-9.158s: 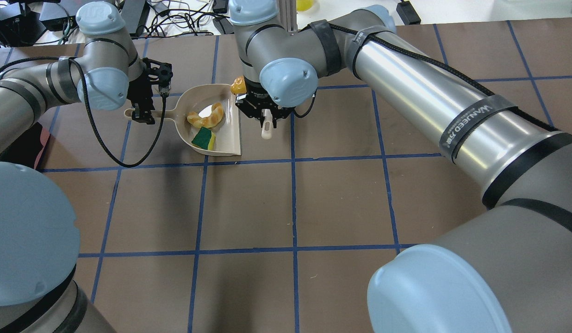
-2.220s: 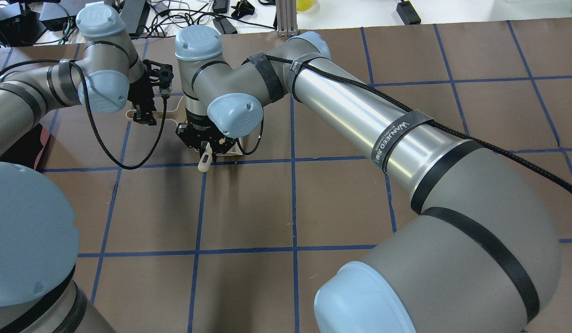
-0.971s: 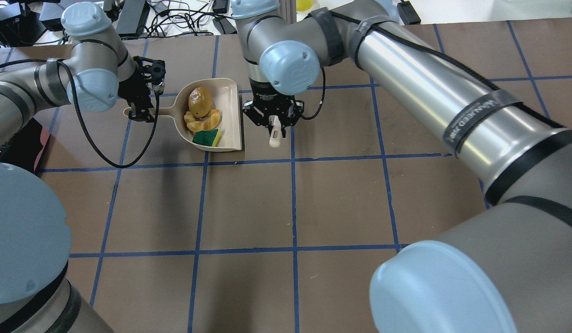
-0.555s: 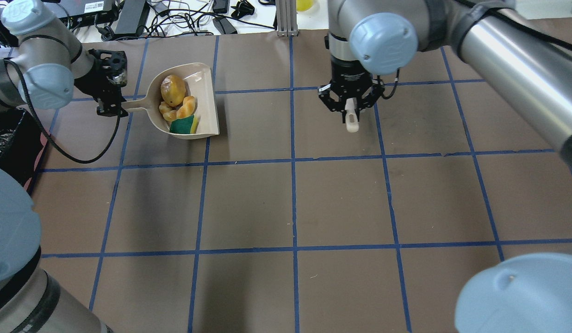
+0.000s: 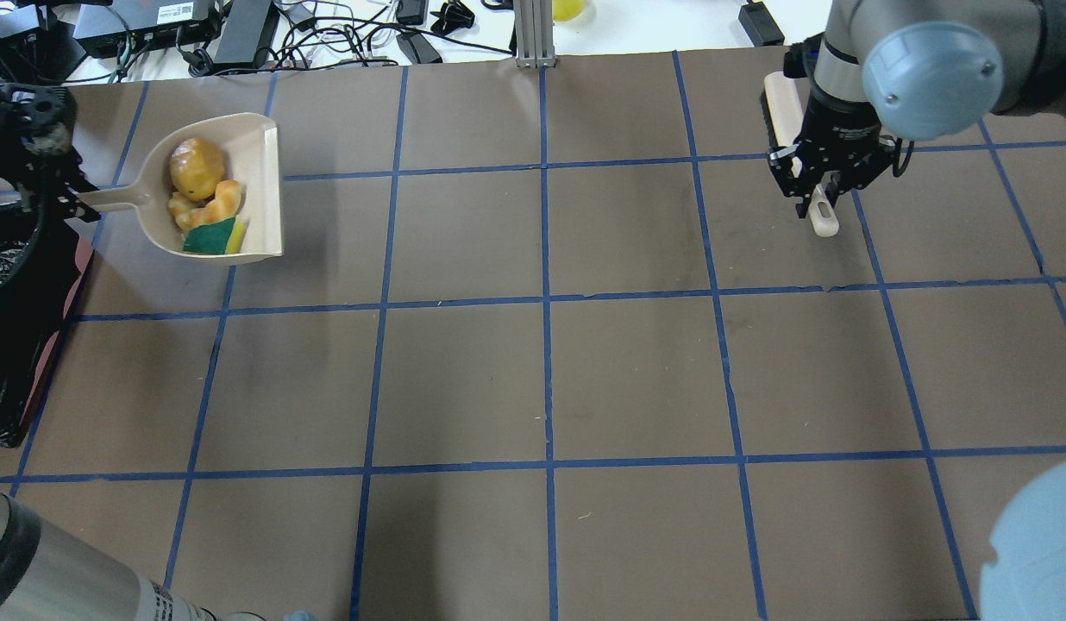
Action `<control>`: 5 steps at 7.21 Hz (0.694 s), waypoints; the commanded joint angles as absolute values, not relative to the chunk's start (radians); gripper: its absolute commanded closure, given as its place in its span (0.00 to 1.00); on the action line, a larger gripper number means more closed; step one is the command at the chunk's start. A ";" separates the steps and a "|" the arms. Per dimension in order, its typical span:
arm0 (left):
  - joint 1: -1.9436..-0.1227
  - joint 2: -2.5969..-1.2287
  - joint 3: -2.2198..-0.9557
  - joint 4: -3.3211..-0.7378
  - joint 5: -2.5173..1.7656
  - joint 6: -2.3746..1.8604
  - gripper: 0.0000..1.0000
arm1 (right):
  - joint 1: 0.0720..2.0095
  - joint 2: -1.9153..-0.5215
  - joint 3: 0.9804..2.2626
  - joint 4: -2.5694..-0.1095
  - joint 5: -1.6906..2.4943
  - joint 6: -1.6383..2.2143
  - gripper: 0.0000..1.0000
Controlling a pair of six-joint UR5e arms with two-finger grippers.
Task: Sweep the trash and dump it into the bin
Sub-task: 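Lift the dustpan toward the black bin with the left gripper while the right withdraws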
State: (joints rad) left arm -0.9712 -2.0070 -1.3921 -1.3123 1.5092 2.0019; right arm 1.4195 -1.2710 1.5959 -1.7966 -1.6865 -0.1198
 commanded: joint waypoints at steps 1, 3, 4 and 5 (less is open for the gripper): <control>-0.823 -2.012 -1.210 -1.528 1.517 2.176 0.99 | 1.297 -1.276 1.699 -1.963 -1.681 -0.259 1.00; -0.686 -2.069 -1.084 -1.555 1.545 2.380 1.00 | 1.223 -1.270 1.771 -2.019 -1.626 -0.392 1.00; -0.657 -2.098 -1.050 -1.524 1.569 2.492 1.00 | 1.212 -1.269 1.791 -2.019 -1.625 -0.396 1.00; -0.638 -2.120 -1.016 -1.507 1.604 2.528 1.00 | 1.212 -1.263 1.793 -2.020 -1.628 -0.397 1.00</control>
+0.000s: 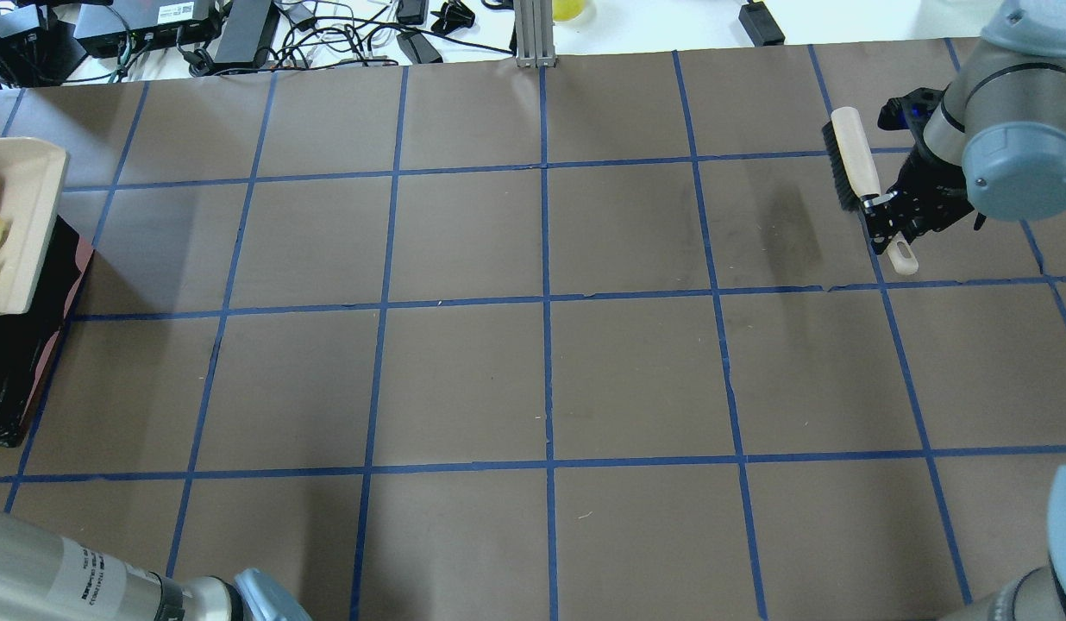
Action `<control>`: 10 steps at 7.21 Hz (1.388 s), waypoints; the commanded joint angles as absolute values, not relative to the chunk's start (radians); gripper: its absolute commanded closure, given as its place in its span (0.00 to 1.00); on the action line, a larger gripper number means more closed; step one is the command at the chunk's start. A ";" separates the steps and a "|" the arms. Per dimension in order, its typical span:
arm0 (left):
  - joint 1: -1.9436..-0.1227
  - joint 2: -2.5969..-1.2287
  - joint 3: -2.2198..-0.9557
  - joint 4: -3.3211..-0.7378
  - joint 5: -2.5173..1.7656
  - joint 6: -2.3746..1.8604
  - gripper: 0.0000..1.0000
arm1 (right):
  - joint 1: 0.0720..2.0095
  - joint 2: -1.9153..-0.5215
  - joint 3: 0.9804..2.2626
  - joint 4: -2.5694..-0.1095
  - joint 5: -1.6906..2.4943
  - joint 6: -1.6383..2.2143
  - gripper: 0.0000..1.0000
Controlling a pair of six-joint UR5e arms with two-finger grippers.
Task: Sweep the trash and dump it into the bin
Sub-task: 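Lift the dustpan toward the black bin with the left gripper while the right withdraws, then tip the dustpan over the bin with the left gripper while the right drops the brush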
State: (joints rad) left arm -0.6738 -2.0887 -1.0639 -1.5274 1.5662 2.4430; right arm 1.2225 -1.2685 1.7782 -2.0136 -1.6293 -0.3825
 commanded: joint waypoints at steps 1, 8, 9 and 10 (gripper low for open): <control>-0.634 -2.137 -0.987 -1.455 1.690 2.593 1.00 | 1.212 -1.250 1.795 -2.022 -1.634 -0.391 1.00; -0.678 -2.139 -1.047 -1.215 1.951 2.638 1.00 | 1.210 -1.206 1.793 -2.036 -1.643 -0.388 0.86; -0.708 -2.122 -1.092 -1.130 2.004 2.640 1.00 | 1.212 -1.204 1.793 -2.033 -1.643 -0.387 0.54; -0.713 -2.109 -1.132 -1.099 2.013 2.640 1.00 | 1.212 -1.204 1.793 -2.033 -1.641 -0.385 0.39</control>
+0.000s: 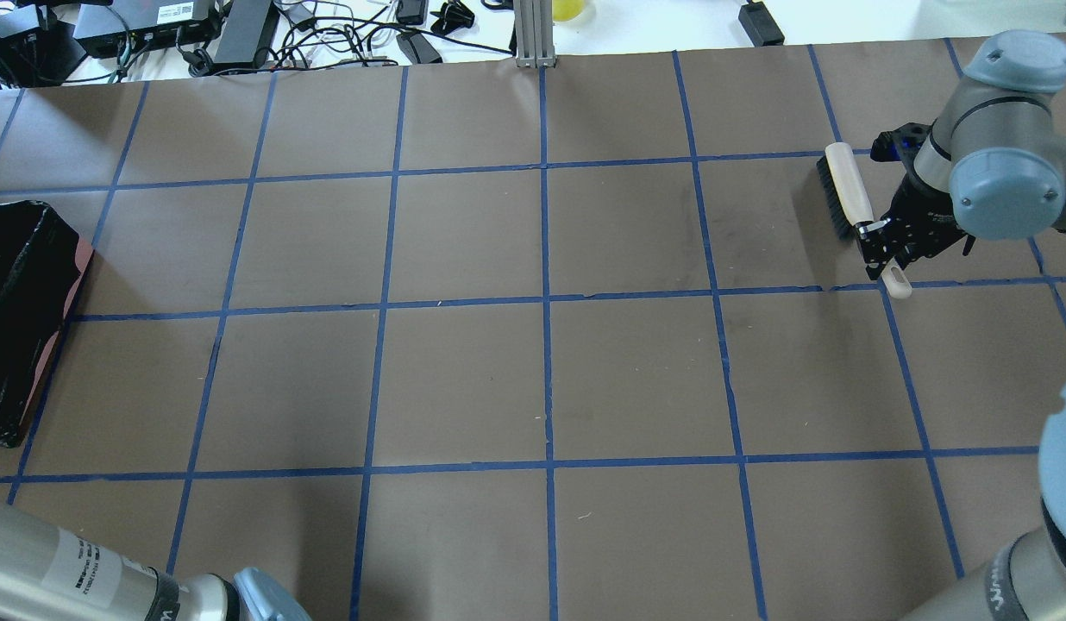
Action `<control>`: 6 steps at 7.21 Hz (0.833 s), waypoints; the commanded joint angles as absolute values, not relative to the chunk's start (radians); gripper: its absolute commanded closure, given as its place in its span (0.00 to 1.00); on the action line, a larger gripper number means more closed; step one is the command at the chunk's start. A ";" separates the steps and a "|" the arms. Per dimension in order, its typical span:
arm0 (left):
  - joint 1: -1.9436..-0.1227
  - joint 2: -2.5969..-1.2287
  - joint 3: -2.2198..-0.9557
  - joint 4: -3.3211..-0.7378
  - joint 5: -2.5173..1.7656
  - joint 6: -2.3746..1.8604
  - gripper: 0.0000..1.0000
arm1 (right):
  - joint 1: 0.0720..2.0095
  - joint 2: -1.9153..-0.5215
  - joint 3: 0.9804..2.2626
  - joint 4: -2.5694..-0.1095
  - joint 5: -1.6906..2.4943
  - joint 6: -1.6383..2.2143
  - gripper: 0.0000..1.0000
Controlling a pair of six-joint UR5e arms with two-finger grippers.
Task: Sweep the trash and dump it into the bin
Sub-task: 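Tip the dustpan over the bin with the left gripper while the right drops the brush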
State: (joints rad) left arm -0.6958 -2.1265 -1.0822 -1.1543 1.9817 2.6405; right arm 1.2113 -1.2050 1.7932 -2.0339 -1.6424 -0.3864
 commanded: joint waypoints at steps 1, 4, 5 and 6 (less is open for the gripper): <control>-0.713 -2.099 -1.162 -1.053 2.017 2.640 1.00 | 1.212 -1.206 1.793 -2.036 -1.641 -0.382 0.23; -0.716 -2.071 -1.244 -0.931 2.022 2.651 1.00 | 1.210 -1.242 1.772 -2.022 -1.641 -0.382 0.00; -0.718 -2.071 -1.255 -0.890 2.035 2.657 1.00 | 1.212 -1.300 1.763 -1.984 -1.641 -0.382 0.00; -0.718 -2.072 -1.255 -0.890 2.036 2.660 1.00 | 1.212 -1.371 1.734 -1.909 -1.640 -0.377 0.00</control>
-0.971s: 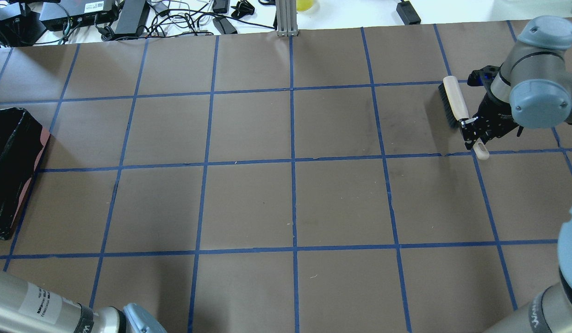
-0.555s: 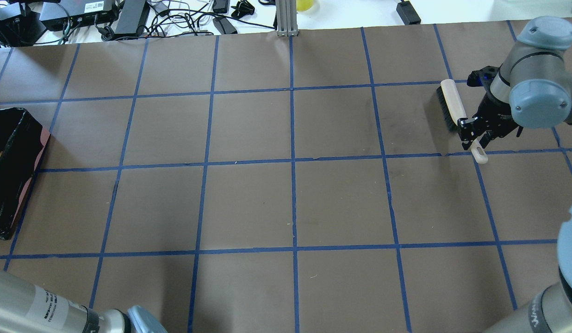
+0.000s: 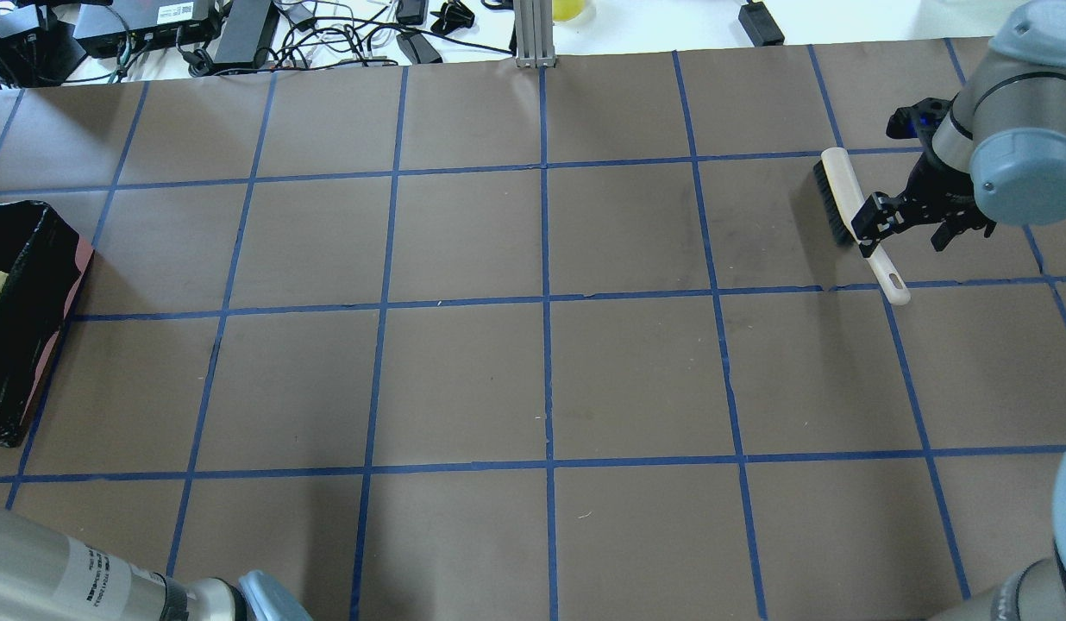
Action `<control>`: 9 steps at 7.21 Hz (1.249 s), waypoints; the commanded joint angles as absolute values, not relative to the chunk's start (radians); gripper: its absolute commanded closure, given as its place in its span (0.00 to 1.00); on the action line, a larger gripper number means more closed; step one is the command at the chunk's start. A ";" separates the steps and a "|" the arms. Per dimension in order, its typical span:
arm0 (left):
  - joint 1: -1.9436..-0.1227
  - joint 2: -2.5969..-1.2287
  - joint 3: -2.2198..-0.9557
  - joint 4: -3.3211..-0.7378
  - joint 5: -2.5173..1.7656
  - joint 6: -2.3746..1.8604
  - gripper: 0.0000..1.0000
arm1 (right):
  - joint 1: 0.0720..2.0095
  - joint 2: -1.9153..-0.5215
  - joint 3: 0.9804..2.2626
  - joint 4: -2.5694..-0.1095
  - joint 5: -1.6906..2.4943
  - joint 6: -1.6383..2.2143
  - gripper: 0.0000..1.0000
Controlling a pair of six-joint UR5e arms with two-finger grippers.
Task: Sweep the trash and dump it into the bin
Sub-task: 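Tip the dustpan over the bin with the left gripper while the right drops the brush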
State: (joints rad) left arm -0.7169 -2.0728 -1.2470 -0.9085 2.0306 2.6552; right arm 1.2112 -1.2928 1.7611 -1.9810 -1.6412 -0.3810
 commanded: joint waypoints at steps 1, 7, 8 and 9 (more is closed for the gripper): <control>-0.719 -2.072 -1.255 -0.890 2.039 2.660 1.00 | 1.215 -1.423 1.683 -1.820 -1.635 -0.370 0.00; -0.848 -2.013 -1.299 -0.780 2.224 2.596 1.00 | 1.354 -1.520 1.591 -1.709 -1.628 -0.311 0.00; -0.851 -2.000 -1.369 -0.674 2.227 2.605 1.00 | 1.420 -1.517 1.592 -1.706 -1.621 -0.307 0.00; -0.850 -1.987 -1.411 -0.623 2.221 2.612 1.00 | 1.474 -1.510 1.594 -1.709 -1.621 -0.305 0.00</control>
